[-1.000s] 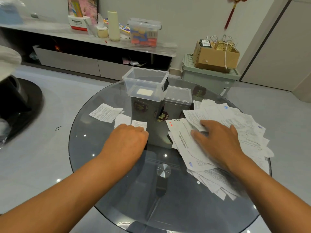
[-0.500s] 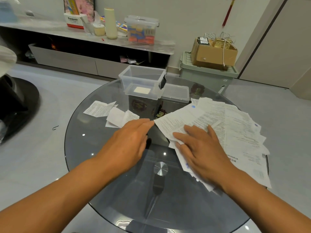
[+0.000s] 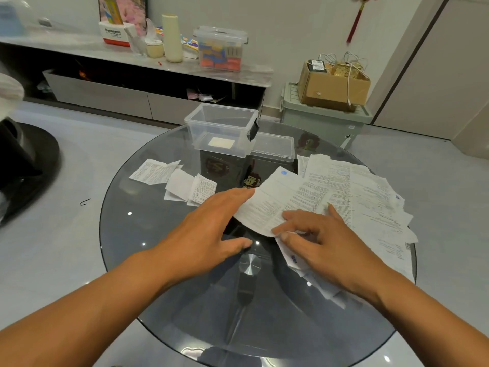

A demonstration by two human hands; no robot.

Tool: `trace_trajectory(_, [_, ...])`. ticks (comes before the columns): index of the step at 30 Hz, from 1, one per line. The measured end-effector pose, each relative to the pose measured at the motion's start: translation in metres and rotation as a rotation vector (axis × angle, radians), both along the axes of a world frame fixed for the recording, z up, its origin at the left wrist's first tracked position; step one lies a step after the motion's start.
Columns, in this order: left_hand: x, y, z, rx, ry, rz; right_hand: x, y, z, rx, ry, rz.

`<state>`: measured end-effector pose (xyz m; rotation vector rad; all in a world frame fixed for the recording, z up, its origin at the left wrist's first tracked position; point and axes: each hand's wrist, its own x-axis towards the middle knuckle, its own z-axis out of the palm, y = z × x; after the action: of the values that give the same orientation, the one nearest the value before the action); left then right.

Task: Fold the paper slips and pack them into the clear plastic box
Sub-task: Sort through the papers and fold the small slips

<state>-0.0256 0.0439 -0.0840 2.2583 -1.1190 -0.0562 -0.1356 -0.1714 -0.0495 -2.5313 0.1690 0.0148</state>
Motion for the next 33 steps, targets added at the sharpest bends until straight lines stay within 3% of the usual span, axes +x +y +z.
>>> trace_trajectory(6, [0.003, 0.000, -0.003, 0.052, -0.149, -0.090, -0.012, -0.030, 0.005, 0.130, 0.075, 0.232])
trace_trajectory(11, [0.006, -0.006, 0.000, 0.032, -0.391, -0.248, -0.017, -0.050, 0.004, 0.091, 0.150, 0.232])
trace_trajectory(19, [-0.017, -0.009, 0.012, 0.025, -0.169, -0.238, -0.023, -0.048, 0.006, 0.034, 0.164, 0.183])
trace_trajectory(24, [-0.026, -0.010, 0.007, -0.167, 0.082, -0.099, -0.014, -0.042, 0.010, 0.338, -0.060, -0.070])
trace_trajectory(26, [-0.027, -0.017, 0.005, -0.250, 0.193, -0.023, -0.008, -0.038, 0.008, 0.409, -0.065, -0.166])
trace_trajectory(29, [-0.022, -0.026, -0.002, -0.240, 0.288, 0.055, -0.001, -0.030, -0.003, 0.283, -0.046, -0.285])
trace_trajectory(33, [-0.021, -0.032, -0.006, -0.104, 0.140, 0.113, 0.008, -0.011, -0.013, -0.028, -0.011, -0.312])
